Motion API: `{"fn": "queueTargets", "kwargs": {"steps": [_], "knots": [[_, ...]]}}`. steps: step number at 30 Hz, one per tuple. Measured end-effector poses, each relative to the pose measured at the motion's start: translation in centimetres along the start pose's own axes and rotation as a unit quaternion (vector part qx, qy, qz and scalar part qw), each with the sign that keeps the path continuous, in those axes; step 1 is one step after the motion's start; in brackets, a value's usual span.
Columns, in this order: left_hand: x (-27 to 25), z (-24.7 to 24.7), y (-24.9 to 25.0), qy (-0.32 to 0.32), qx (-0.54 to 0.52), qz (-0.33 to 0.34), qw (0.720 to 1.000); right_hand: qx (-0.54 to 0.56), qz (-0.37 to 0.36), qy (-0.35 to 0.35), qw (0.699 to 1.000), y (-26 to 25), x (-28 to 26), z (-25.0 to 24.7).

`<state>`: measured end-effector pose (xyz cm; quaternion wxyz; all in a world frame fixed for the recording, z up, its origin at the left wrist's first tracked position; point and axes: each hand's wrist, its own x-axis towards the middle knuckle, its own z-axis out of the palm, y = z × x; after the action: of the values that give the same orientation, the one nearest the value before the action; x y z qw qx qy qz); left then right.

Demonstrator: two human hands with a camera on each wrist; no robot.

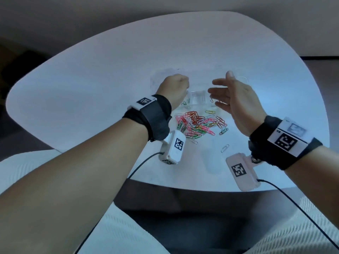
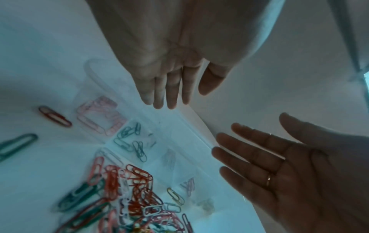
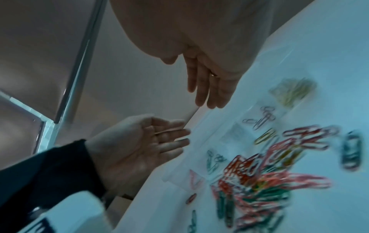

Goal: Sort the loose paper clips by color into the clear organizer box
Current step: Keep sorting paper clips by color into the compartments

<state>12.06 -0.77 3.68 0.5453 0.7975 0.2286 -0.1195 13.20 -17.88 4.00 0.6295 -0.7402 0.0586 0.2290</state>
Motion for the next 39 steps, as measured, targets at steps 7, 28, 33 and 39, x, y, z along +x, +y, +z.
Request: {"fn": "queueTargets", "kwargs": {"steps": [7,28,33,39], "knots": [[-5.3,-3.7,-2.7,0.037,0.147,0.057,0.987,-0.106,-0.007,-0.086,0.991,0.5,-2.9,-1.9],[-3.3,-2.7,-11.2,0.017,0.318,-0.017,0.948,-0.471,-0.126,-0.055,0.872,6.7,-1.8,5.0],[-3.3,-2.7,-10.9,0.007,0.332,-0.002,0.943,-0.509,-0.139,-0.068,0.847,7.3,-0.7,6.6],[-3.3,-2.9,-11.0,-0.014,0.33,0.0,0.944,-0.539,-0.146,-0.075,0.826,8.0,0.4,6.8]]}}
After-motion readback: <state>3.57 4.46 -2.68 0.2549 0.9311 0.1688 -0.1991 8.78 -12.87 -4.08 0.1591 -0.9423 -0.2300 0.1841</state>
